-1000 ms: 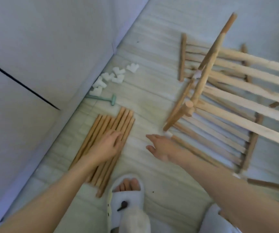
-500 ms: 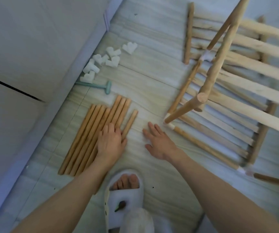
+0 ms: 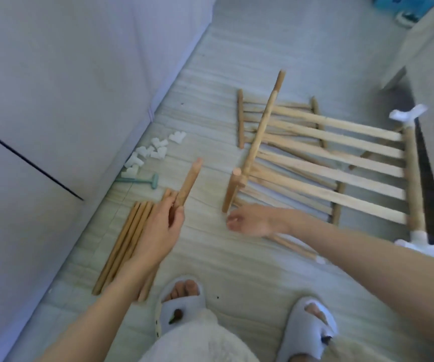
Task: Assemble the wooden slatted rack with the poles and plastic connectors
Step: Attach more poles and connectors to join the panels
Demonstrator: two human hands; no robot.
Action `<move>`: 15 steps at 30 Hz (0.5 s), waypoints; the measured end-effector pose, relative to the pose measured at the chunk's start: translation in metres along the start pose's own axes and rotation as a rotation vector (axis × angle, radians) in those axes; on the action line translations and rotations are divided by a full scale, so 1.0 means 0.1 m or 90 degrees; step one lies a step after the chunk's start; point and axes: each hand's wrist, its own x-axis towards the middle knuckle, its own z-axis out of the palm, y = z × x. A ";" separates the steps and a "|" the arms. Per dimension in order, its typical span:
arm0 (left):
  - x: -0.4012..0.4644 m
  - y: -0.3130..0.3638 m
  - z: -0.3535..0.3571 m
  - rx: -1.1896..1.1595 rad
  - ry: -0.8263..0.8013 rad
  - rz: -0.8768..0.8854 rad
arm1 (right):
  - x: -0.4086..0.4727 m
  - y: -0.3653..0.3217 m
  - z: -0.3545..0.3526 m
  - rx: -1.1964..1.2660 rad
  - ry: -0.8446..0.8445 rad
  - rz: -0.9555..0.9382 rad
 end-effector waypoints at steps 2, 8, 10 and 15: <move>0.00 0.28 -0.07 0.028 -0.026 0.104 | -0.46 0.02 -0.22 -0.005 0.025 -0.009; -0.04 1.17 0.19 0.178 -0.161 0.317 | -1.53 0.70 -0.29 0.132 0.370 0.071; -0.01 1.31 0.38 0.240 -0.187 0.364 | -1.72 1.03 -0.08 0.197 0.543 0.117; 0.05 1.61 0.82 0.283 -0.246 0.435 | -1.91 1.69 0.39 0.313 0.770 0.328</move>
